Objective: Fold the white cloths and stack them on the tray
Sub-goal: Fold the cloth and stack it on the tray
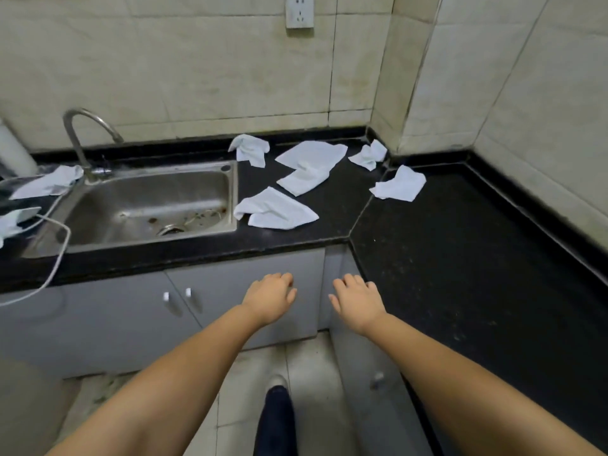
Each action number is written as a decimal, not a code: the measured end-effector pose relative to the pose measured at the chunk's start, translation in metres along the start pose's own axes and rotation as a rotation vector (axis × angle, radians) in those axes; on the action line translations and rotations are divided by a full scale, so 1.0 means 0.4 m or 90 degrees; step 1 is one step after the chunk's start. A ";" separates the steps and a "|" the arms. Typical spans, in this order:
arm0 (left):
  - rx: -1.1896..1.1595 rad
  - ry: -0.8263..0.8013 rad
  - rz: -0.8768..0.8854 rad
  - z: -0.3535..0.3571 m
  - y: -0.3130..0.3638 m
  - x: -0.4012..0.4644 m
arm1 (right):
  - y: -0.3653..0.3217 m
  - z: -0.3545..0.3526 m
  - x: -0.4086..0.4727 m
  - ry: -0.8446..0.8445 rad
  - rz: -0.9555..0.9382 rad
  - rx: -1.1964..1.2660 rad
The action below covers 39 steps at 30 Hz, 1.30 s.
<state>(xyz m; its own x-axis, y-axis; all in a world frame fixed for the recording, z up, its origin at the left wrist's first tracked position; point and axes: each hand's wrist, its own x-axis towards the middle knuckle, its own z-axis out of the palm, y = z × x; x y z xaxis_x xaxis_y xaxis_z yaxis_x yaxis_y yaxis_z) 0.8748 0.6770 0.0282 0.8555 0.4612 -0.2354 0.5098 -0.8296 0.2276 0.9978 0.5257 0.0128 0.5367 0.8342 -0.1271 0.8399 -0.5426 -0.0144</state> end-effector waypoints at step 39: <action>-0.625 0.278 -0.027 -0.393 -0.065 0.859 | 0.416 -0.309 0.731 0.393 0.400 0.837</action>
<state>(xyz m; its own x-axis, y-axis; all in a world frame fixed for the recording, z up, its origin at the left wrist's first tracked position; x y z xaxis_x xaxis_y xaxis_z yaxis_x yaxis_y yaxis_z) 1.1697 0.9065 0.0900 0.6946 0.7175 0.0522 0.2233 -0.2840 0.9325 1.3043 0.6916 0.0957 0.9819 0.1844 -0.0423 0.0018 -0.2326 -0.9726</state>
